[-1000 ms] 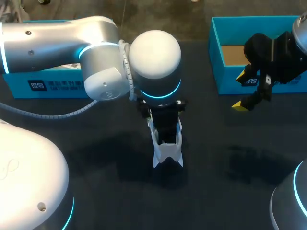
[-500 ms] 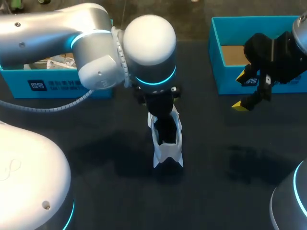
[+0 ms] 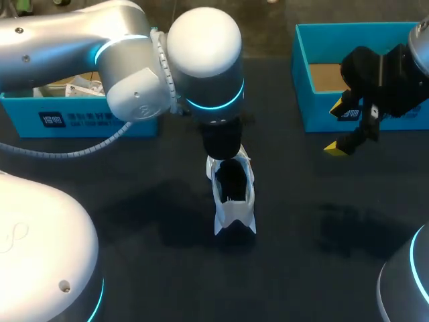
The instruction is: Take the shoe out of the shoebox, open the shoe tongue, remove and reinsert the insole, then place the shoe into the shoebox
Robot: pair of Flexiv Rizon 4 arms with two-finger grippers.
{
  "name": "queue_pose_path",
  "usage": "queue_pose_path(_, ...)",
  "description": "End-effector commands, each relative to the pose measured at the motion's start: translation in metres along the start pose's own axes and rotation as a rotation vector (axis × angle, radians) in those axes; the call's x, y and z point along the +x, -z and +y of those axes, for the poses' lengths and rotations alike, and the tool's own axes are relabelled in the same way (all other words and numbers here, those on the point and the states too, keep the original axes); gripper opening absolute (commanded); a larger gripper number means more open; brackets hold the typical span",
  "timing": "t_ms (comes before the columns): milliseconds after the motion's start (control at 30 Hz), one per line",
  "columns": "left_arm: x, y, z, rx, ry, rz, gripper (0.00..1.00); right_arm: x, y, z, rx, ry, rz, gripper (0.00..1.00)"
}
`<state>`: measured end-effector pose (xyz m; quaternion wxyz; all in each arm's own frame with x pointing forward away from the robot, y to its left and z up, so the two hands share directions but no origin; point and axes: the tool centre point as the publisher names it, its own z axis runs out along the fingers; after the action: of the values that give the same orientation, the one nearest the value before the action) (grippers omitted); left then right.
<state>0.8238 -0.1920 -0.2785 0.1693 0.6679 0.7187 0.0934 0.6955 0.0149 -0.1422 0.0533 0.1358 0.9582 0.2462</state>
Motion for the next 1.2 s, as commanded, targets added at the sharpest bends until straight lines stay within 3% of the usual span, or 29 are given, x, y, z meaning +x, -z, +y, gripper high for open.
queue_pose_path(33, 0.001, -0.007, -0.006, 0.016, -0.012, -0.002, 0.42, -0.002, -0.002, 0.002, 0.004, -0.001, 0.002, 1.0)
queue_pose_path(967, -0.007, -0.024, -0.055, 0.142, -0.116, -0.009, 0.42, -0.002, -0.002, 0.002, 0.004, -0.001, 0.002, 1.0)
queue_pose_path(1200, -0.008, -0.016, -0.046, 0.116, -0.096, -0.022, 0.43, -0.002, -0.002, 0.002, 0.004, -0.001, 0.002, 1.0)
